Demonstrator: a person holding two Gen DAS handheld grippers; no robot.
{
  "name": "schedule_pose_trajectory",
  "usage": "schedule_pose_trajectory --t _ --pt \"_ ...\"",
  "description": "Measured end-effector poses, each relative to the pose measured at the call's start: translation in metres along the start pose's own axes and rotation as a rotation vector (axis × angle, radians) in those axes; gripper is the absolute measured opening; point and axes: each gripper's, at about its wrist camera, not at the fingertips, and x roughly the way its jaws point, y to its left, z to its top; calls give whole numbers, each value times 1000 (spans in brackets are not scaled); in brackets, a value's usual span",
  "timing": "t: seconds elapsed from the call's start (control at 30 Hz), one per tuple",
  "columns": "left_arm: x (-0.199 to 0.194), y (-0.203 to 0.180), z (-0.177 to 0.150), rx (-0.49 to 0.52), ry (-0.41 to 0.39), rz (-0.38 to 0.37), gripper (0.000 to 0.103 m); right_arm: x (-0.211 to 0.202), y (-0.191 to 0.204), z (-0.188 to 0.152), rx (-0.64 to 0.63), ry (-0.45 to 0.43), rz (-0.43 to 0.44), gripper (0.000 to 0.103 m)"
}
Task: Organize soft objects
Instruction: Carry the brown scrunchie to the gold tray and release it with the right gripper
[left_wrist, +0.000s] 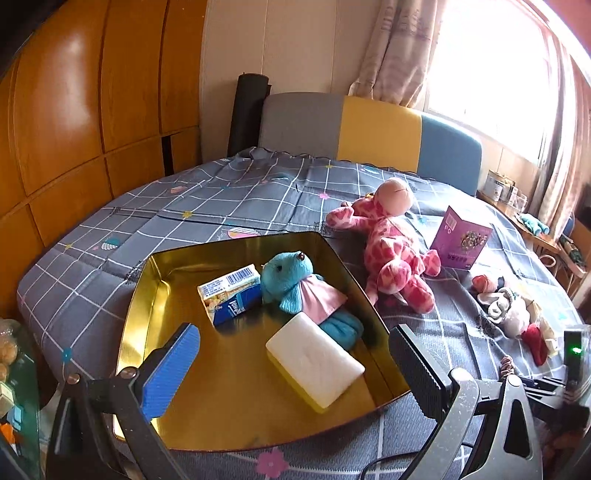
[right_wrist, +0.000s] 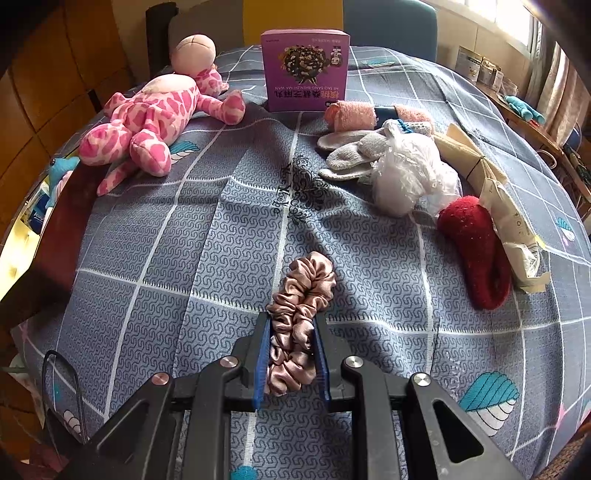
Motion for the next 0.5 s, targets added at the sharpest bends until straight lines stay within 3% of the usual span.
schedule_pose_trajectory --t 0.5 --pt "-4 13 1 -28 -18 0 103 -20 32 16 -58 -33 60 20"
